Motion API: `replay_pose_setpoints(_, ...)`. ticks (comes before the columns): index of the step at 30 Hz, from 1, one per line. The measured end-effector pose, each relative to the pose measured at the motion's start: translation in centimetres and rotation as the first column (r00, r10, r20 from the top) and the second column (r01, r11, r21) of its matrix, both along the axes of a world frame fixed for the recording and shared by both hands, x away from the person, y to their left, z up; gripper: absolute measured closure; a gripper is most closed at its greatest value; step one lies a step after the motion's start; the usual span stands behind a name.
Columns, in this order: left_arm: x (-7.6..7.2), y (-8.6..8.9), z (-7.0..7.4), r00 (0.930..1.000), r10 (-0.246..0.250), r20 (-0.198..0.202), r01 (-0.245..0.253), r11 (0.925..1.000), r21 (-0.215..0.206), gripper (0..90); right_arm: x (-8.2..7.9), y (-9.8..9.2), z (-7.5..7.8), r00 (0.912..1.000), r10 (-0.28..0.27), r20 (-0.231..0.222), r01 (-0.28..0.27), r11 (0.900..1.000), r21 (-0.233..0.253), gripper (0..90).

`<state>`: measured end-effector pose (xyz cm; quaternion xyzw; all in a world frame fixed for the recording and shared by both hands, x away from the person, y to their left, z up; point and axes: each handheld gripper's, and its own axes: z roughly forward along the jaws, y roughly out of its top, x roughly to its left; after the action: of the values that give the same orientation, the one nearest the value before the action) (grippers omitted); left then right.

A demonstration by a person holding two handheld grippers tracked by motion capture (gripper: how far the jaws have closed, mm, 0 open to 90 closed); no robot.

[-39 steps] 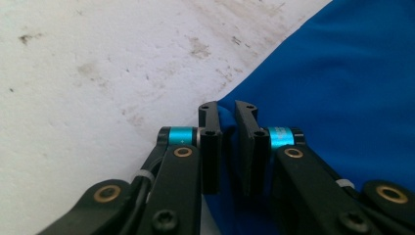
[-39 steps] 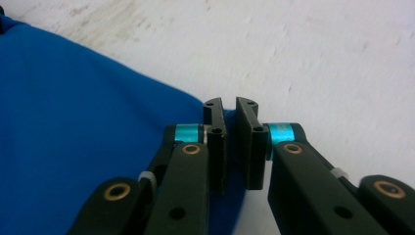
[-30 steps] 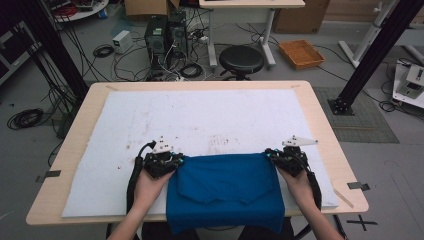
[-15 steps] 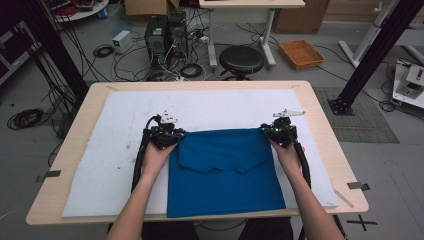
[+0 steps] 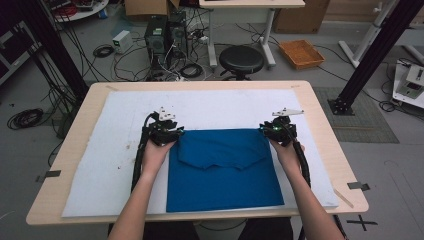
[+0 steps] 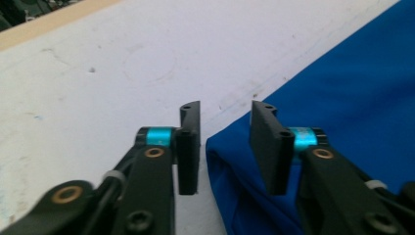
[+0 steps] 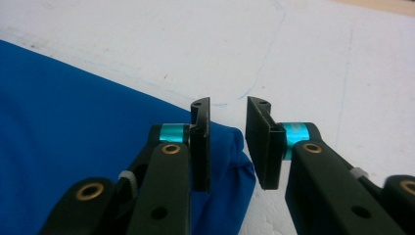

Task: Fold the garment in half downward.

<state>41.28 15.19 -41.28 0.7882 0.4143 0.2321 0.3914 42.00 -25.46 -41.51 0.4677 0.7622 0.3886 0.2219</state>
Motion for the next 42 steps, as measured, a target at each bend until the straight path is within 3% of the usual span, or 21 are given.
replay_pose_setpoints(4, -1.6, 0.6, 0.9, 0.9999, 0.012, -0.006, -0.012, 0.999, -0.043, 53.5, -1.3, -0.3, 0.6, 0.9998, -0.002, 0.019, 0.001, 0.999, 0.032, 62.8)
replay_pose_setpoints(10, -5.0, 0.8, 0.6, 0.996, -0.02, -0.087, 0.011, 0.9937, -0.111, 52.5, -4.1, -0.9, 0.9, 0.9991, 0.019, 0.038, -0.022, 0.997, 0.071, 58.0)
replay_pose_setpoints(14, -6.4, 0.3, -0.9, 0.9859, -0.042, -0.162, 0.018, 0.9895, -0.144, 53.7, -5.8, -1.3, 0.1, 0.9998, 0.017, 0.011, -0.018, 0.996, 0.082, 57.7)
replay_pose_setpoints(16, -6.6, 0.2, -1.4, 0.9823, -0.04, -0.183, 0.016, 0.9915, -0.129, 55.0, -6.3, -1.6, -0.5, 0.9997, 0.012, -0.022, -0.009, 0.994, 0.105, 58.3)
replay_pose_setpoints(19, -6.5, 0.0, -2.1, 0.9769, -0.034, -0.211, 0.006, 0.9907, -0.136, 57.3, -6.9, -1.7, -1.4, 0.9985, 0.016, -0.053, -0.011, 0.995, 0.097, 59.7)
replay_pose_setpoints(26, -6.6, -0.6, -2.4, 0.9745, -0.053, -0.218, 0.024, 0.9907, -0.134, 65.5, -7.2, -1.0, -2.7, 0.9941, 0.053, -0.094, -0.048, 0.997, 0.058, 64.6)
replay_pose_setpoints(30, -6.6, -0.9, -2.7, 0.9747, -0.048, -0.218, 0.022, 0.9926, -0.12, 70.9, -7.2, -0.4, -3.1, 0.9903, 0.071, -0.12, -0.066, 0.997, 0.044, 72.7)
replay_pose_setpoints(35, -6.7, -0.9, -2.8, 0.9796, -0.048, -0.195, 0.03, 0.9952, -0.093, 82.1, -7.3, -0.2, -3.1, 0.9892, 0.09, -0.116, -0.086, 0.995, 0.041, 86.5)
replay_pose_setpoints(38, -6.9, -0.9, -2.6, 0.9819, -0.053, -0.182, 0.035, 0.9945, -0.099, 87.7, -7.5, -0.2, -2.8, 0.99, 0.094, -0.105, -0.089, 0.995, 0.047, 87.4)
replay_pose_setpoints(42, -7.2, -0.7, -2.3, 0.9824, -0.067, -0.175, 0.049, 0.993, -0.107, 88.2, -7.8, -0.4, -2.3, 0.9906, 0.101, -0.092, -0.096, 0.994, 0.06, 87.5)
